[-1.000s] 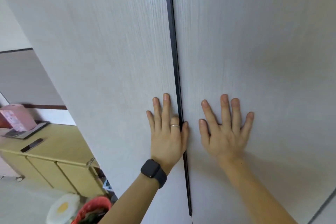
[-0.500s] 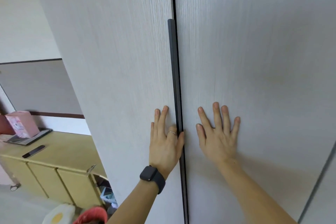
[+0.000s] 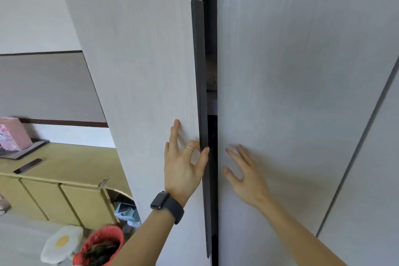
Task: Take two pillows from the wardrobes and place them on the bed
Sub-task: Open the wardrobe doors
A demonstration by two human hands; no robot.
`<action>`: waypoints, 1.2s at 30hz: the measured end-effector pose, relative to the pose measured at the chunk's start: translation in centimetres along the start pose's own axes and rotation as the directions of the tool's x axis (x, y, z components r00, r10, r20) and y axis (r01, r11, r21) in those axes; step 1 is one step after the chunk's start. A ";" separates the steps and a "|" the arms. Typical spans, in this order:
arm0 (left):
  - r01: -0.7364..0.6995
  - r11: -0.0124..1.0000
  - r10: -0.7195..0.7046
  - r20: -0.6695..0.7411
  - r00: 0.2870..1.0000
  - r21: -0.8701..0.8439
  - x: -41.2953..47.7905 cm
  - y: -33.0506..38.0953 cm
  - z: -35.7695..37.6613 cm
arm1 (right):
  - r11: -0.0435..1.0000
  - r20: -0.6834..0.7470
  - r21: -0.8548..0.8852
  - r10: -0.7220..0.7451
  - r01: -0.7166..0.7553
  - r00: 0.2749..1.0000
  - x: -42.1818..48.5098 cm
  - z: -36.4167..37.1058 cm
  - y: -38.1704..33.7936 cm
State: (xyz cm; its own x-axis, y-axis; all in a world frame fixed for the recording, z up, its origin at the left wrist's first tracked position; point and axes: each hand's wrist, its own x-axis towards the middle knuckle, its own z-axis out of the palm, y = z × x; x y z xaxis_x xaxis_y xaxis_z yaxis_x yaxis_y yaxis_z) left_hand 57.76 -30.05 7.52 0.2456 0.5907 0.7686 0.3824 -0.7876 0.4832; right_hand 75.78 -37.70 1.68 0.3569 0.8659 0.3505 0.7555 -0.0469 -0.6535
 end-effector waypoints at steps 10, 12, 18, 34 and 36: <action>-0.021 0.991 0.022 0.007 1.000 -0.135 -1.2 -1.1 -4.1 | 0.828 0.175 0.470 0.251 -0.305 0.952 -6.2 5.7 -6.9; -0.049 0.986 0.053 0.019 0.998 -0.158 -1.7 -1.7 -5.4 | 0.838 0.126 0.455 0.273 -0.300 0.954 -7.4 6.6 -7.7; -0.070 0.961 0.096 0.083 0.992 -0.268 -3.9 -3.7 -10.4 | 0.864 0.012 0.438 0.271 -0.249 0.963 -11.6 9.2 -12.1; 0.103 0.878 -0.030 0.162 0.986 -0.467 -9.7 -11.8 -27.8 | 0.980 -0.012 0.185 -0.077 0.078 0.997 -16.8 20.9 -23.9; 0.171 0.859 -0.100 0.169 0.980 -0.483 -10.3 -12.9 -29.8 | 0.976 -0.001 0.137 -0.168 0.167 0.986 -16.4 21.8 -25.4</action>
State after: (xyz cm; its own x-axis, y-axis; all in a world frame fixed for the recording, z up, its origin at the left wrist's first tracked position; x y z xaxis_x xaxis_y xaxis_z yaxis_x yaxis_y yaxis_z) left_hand 23.80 -31.23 5.86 0.3535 0.6876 0.6343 -0.0597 -0.6601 0.7488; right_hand 38.77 -39.82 -2.06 0.2250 0.8610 0.4562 0.7217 0.1672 -0.6717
